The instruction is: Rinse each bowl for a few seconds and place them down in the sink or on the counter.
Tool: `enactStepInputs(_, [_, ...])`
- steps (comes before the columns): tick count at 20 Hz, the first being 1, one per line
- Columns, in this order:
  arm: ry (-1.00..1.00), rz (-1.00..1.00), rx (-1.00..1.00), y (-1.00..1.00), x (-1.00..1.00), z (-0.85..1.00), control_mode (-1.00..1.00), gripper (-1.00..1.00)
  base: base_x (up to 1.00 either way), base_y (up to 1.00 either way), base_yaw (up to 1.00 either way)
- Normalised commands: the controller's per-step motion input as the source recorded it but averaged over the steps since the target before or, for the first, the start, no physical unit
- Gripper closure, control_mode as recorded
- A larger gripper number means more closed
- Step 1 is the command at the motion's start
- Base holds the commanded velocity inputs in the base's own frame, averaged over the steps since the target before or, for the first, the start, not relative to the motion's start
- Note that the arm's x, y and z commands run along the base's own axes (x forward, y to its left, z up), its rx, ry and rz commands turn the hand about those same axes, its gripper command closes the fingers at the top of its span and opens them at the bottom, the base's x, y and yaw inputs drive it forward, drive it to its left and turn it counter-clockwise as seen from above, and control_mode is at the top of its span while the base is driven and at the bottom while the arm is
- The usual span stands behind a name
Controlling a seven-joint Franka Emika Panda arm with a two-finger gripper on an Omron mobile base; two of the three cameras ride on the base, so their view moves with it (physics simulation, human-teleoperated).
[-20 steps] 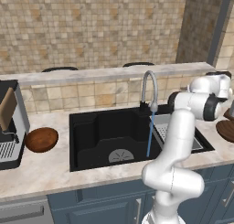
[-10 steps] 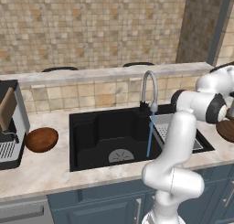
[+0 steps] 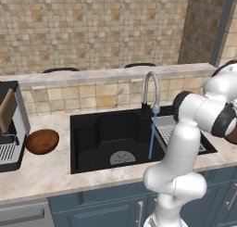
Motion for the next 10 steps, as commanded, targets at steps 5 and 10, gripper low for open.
enactStepInputs(5, [-0.26, 0.43, -0.46, -0.14, -0.29, -0.01, -1.0, -1.0, 0.0, 0.0, 0.0])
enactStepInputs(10, [-0.15, 0.57, -0.29, -0.18, -0.01, -0.04, -1.0, -1.0, 0.0, 0.0, 0.0])
